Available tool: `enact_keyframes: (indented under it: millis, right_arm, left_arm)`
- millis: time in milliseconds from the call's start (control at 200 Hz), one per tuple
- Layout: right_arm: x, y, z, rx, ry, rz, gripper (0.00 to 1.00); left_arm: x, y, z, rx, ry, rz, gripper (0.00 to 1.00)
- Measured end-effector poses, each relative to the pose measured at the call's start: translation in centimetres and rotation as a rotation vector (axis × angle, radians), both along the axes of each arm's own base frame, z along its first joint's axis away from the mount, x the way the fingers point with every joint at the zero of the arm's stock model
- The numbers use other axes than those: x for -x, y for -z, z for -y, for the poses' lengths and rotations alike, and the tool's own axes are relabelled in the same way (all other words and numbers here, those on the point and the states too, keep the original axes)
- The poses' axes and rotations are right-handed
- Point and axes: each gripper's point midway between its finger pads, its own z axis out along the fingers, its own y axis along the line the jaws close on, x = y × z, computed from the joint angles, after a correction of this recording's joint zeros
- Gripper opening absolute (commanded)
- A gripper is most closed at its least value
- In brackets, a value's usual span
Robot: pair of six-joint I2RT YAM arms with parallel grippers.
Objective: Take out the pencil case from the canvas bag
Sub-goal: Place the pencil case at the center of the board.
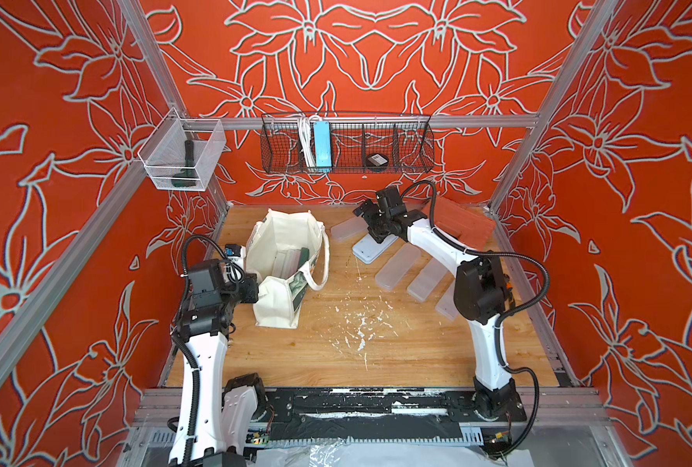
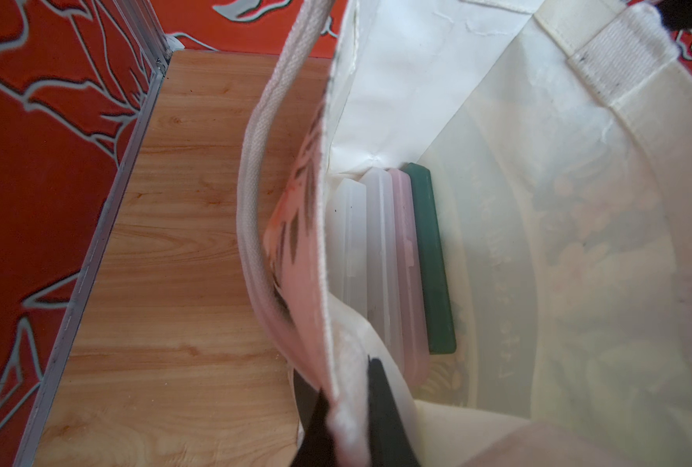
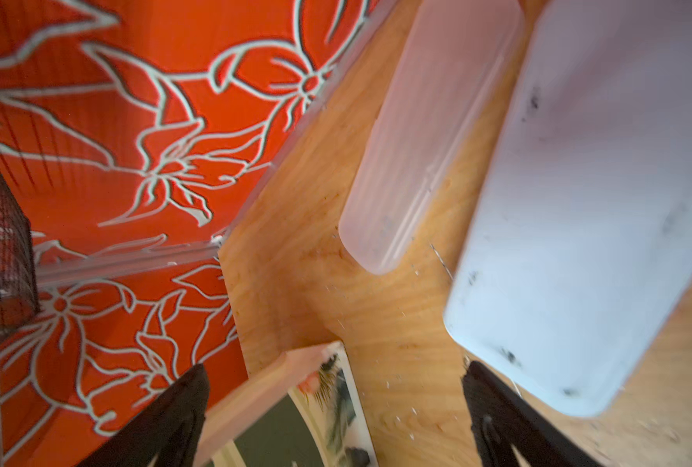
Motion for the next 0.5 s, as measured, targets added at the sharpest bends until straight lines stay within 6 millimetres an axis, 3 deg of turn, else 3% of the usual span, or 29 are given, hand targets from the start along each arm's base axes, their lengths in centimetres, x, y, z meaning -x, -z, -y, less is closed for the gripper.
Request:
enact_keyframes:
  millis: [220, 500]
  right_arm:
    - [5.0, 0.9, 0.4, 0.08, -0.079, -0.021, 0.98]
    - [9.1, -0.4, 2.2, 0.163, -0.141, -0.005, 0.99]
  left_arm:
    - [0.6, 0.0, 0.3, -0.012, 0.007, 0.047, 0.0]
    - [1.9, -0.3, 2.1, 0.031, 0.07, 0.102, 0.0]
